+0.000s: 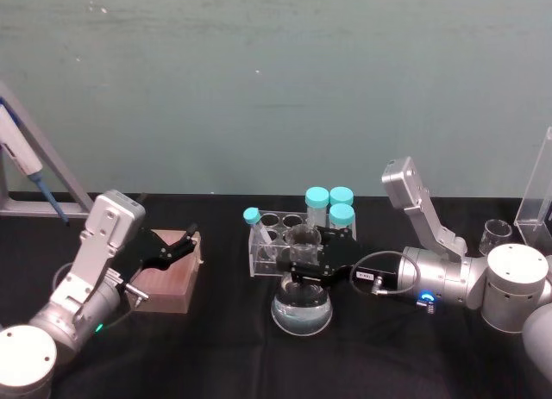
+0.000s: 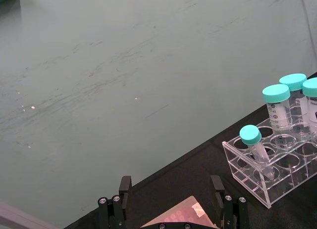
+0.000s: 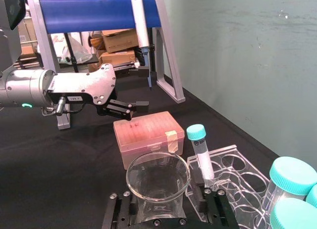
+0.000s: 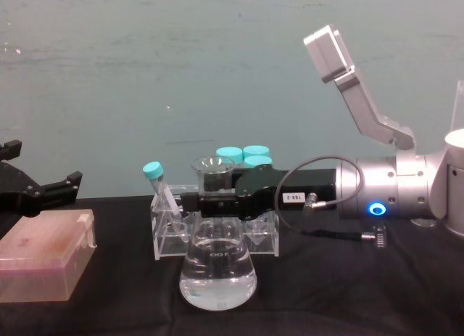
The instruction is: Place the experimental apparatus aside using one hand.
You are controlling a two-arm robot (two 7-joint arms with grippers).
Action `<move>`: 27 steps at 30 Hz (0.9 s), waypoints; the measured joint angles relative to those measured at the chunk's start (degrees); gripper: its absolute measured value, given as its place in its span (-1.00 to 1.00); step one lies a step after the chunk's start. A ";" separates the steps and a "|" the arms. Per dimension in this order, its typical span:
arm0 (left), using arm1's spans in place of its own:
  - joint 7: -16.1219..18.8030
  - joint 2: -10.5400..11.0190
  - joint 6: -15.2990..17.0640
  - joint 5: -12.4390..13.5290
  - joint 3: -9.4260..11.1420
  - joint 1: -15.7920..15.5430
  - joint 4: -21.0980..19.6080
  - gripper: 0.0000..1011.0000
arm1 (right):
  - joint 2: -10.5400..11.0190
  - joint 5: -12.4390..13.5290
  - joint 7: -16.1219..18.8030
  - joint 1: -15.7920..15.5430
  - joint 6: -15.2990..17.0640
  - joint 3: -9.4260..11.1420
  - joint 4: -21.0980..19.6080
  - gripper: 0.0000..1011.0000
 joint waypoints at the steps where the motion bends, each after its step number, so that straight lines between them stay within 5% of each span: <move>1: 0.00 0.00 0.00 0.00 0.00 0.00 0.00 0.98 | 0.00 0.00 0.00 0.00 0.00 0.00 0.00 0.32; 7: 0.00 0.00 0.00 0.00 0.00 0.00 0.00 0.98 | 0.00 0.00 -0.01 0.00 0.00 0.00 0.00 -0.09; 27: 0.00 0.00 0.00 0.00 0.00 0.00 0.00 0.98 | 0.45 0.00 0.00 -0.55 0.11 0.41 -1.09 -0.10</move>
